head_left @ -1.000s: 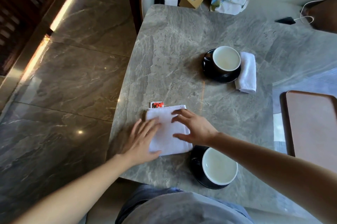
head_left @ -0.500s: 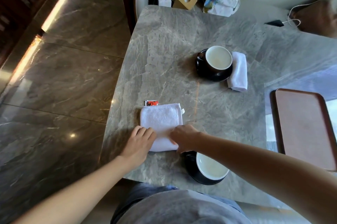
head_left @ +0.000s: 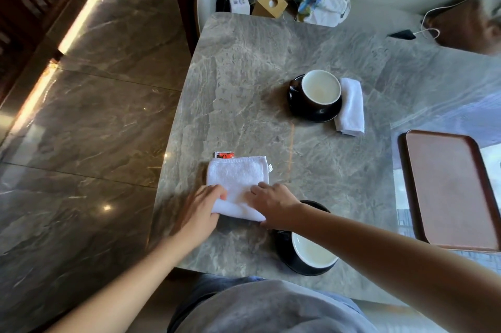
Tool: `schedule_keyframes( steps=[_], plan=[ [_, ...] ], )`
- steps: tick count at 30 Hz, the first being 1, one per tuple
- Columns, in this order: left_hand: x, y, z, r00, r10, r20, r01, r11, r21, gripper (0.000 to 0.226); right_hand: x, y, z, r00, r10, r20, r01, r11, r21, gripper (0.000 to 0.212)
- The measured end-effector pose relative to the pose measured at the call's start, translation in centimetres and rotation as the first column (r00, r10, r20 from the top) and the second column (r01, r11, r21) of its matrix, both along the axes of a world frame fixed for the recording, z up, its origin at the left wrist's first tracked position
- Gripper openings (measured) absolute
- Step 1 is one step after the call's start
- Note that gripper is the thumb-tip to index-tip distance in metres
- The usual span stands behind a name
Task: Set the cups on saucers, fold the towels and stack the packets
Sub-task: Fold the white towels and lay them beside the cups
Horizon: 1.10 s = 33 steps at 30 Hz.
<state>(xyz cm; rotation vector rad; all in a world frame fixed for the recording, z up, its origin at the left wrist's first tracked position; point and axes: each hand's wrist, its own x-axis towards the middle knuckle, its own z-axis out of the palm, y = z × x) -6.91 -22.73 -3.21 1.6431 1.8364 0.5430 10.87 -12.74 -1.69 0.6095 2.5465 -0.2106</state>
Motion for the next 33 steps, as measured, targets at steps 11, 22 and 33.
schedule_keyframes(
  steps=[11,22,33],
  plan=[
    [-0.2,0.3,0.5,0.838,0.332,0.434,-0.229,0.935,-0.272,0.020,2.5,3.2,3.0,0.872,-0.425,-0.243,0.333,0.878,-0.344,0.028],
    [2.1,0.4,-0.1,0.492,0.746,0.449,-0.424,0.655,-0.625,0.028,0.7,4.3,0.1,0.634,-0.697,-0.335,0.542,0.709,-0.451,0.024],
    [2.1,-0.2,-1.6,0.707,0.666,0.238,-0.533,0.723,-0.440,0.015,-1.1,4.7,-1.6,0.662,-0.681,-0.313,0.577,0.730,-0.367,0.028]
  ],
)
